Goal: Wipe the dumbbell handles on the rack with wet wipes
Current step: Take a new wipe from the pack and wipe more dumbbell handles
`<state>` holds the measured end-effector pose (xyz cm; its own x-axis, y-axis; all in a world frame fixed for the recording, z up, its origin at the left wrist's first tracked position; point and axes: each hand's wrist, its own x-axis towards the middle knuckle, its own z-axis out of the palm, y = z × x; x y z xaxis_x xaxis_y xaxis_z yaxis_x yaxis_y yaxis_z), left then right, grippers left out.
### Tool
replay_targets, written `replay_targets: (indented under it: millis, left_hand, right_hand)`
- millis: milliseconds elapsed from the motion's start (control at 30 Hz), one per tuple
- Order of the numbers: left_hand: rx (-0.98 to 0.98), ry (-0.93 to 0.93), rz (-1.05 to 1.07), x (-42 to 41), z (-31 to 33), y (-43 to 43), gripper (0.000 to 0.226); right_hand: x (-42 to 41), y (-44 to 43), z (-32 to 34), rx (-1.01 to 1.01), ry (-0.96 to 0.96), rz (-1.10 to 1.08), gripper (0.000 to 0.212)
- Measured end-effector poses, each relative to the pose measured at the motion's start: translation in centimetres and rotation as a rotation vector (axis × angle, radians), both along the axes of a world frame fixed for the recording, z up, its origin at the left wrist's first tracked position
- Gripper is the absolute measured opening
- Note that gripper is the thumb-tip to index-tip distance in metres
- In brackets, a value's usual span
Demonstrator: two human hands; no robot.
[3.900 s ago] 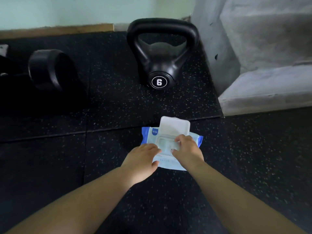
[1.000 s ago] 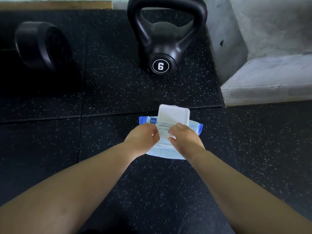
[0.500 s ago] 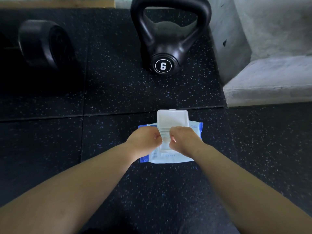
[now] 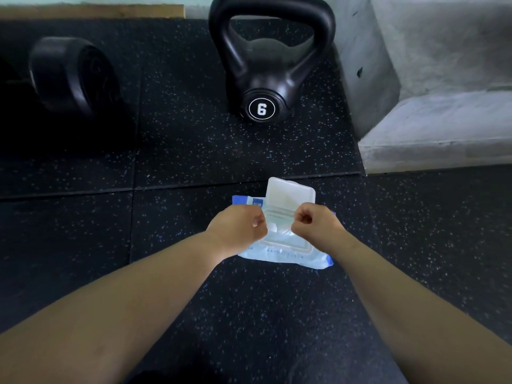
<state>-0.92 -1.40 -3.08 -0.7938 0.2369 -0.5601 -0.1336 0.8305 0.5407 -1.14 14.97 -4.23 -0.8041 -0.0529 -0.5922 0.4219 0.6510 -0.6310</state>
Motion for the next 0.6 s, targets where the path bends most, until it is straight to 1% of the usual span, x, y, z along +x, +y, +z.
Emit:
replay_targets:
  millis: [33, 100, 167, 233, 267, 300, 433, 533, 600]
  left_hand:
    - [-0.012, 0.001, -0.001, 0.0, 0.0, 0.1, 0.019]
    - [-0.018, -0.005, 0.007, 0.1, 0.0, 0.1, 0.019]
    - [-0.030, 0.001, -0.003, 0.2, 0.0, 0.1, 0.020]
    - [-0.053, 0.013, -0.024, 0.3, 0.1, 0.1, 0.020]
    - [-0.055, 0.019, -0.026, 0.3, 0.2, 0.2, 0.020]
    - [-0.049, 0.025, -0.024, 0.3, 0.3, 0.2, 0.020]
    - [-0.009, 0.034, 0.004, 0.4, 0.7, 0.2, 0.019]
    - [-0.011, 0.020, 0.009, 0.5, 0.6, 0.0, 0.015]
    - [-0.011, 0.012, 0.007, 0.5, 0.6, -0.3, 0.012]
  right_hand:
    - [0.1, -0.1, 0.0, 0.010, 0.022, 0.018, 0.018]
    - [0.3, -0.4, 0.0, 0.088, 0.069, 0.149, 0.010]
    - [0.4, -0.7, -0.4, 0.219, 0.115, 0.300, 0.023]
    - [0.2, -1.2, -0.3, 0.307, 0.139, 0.331, 0.021]
    - [0.1, -1.2, -0.2, 0.303, 0.129, 0.310, 0.020]
    - [0.1, -1.2, -0.2, 0.258, 0.121, 0.260, 0.019]
    - [0.1, -0.5, 0.8, -0.056, 0.015, -0.053, 0.008]
    - [-0.2, -0.1, 1.6, -0.377, -0.067, -0.331, 0.022]
    - [-0.6, 0.3, 2.4, -0.571, -0.096, -0.487, 0.024]
